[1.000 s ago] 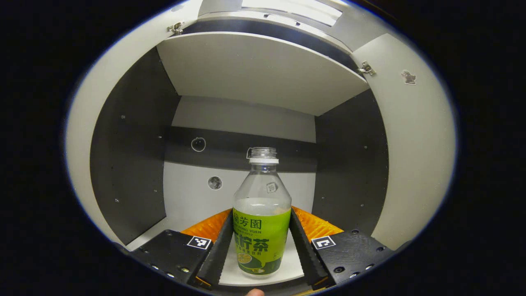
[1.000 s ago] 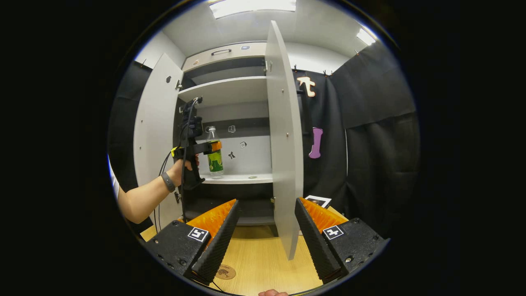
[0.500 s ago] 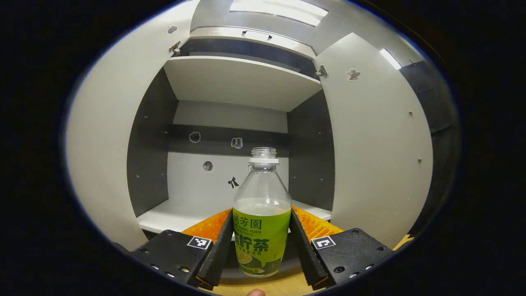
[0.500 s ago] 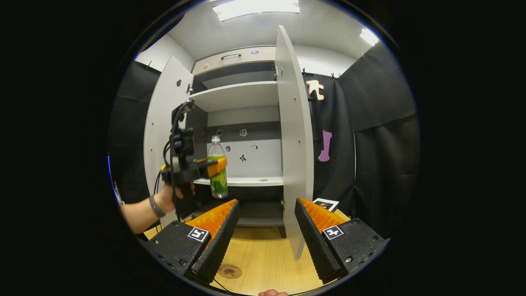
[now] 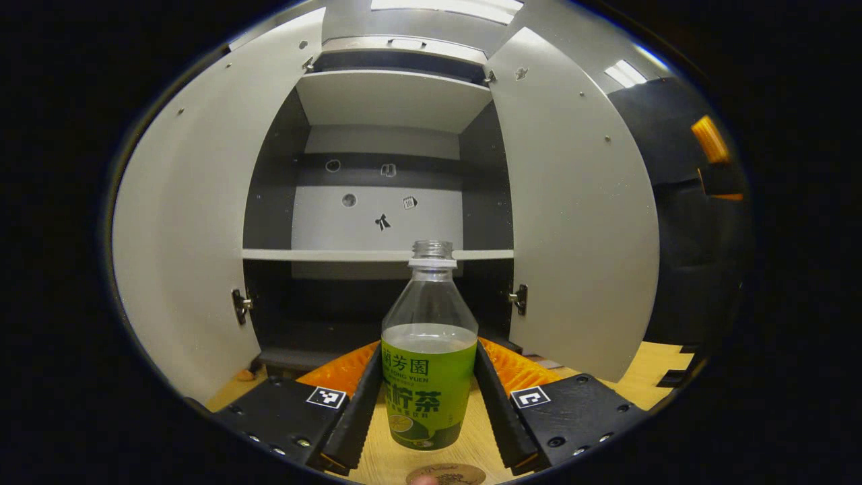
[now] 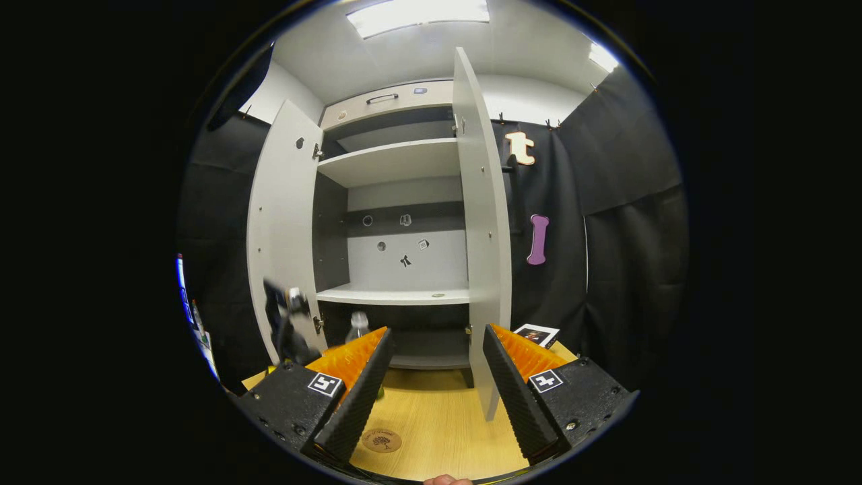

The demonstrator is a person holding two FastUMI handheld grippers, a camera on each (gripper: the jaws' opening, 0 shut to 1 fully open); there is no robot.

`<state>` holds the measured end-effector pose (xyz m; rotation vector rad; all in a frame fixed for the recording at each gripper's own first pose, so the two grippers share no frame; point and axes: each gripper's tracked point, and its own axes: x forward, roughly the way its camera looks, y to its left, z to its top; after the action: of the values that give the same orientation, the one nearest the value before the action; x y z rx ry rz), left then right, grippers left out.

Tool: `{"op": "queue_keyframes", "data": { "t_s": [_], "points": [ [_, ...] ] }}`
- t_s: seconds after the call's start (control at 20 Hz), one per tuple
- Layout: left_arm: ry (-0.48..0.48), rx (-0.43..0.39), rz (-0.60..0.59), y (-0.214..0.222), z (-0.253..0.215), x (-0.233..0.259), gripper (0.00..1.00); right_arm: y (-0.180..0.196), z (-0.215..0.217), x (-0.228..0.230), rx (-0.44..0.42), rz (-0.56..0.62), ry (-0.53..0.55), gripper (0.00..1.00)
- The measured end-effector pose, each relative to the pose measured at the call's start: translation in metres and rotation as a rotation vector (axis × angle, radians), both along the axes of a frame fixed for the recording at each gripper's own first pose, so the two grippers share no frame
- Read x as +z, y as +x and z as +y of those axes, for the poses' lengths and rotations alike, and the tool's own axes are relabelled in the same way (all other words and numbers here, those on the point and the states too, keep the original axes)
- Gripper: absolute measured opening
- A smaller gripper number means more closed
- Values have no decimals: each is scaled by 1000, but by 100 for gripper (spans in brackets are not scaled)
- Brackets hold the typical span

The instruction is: Grasp the bottle in the cabinet with the left hand and place it on the coaster, then close the right door with the right hand and the left door with the left hand.

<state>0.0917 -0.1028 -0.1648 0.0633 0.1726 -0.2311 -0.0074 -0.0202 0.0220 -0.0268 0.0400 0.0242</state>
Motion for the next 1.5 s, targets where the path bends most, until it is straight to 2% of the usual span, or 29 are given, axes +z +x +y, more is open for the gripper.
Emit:
{"op": "queue_keyframes", "data": {
  "t_s": [0.3, 0.5, 0.65, 0.75, 1.0, 1.2, 1.25, 1.35, 1.5],
  "points": [
    [10, 16, 52, -35, 2, -54, 74, 3, 0, -3, 11, 39, -14, 83],
    [2, -13, 10, -47, -5, -63, 73, 5, 1, -7, 32, 64, -3, 83],
    [19, -7, 32, -51, -4, -77, 73, 6, 1, -12, 37, 83, -9, 83],
    [30, -2, 1, -50, -2, -73, 73, 7, 2, -14, 39, 89, -9, 83],
    [13, 36, 20, -54, 10, -75, 75, 9, 1, -17, 28, 96, 1, 83],
    [32, 6, 69, -60, 7, -85, 77, 10, 1, -19, 25, 100, 0, 83],
    [42, 6, 88, -62, 7, -90, 80, 11, 2, -19, 26, 100, -3, 83],
    [40, 5, 99, -64, 9, -90, 94, 11, 2, -22, 30, 107, -8, 83],
    [33, -7, 77, -68, 9, -78, 95, 12, 2, -24, 32, 109, -8, 83]
  ]
}}
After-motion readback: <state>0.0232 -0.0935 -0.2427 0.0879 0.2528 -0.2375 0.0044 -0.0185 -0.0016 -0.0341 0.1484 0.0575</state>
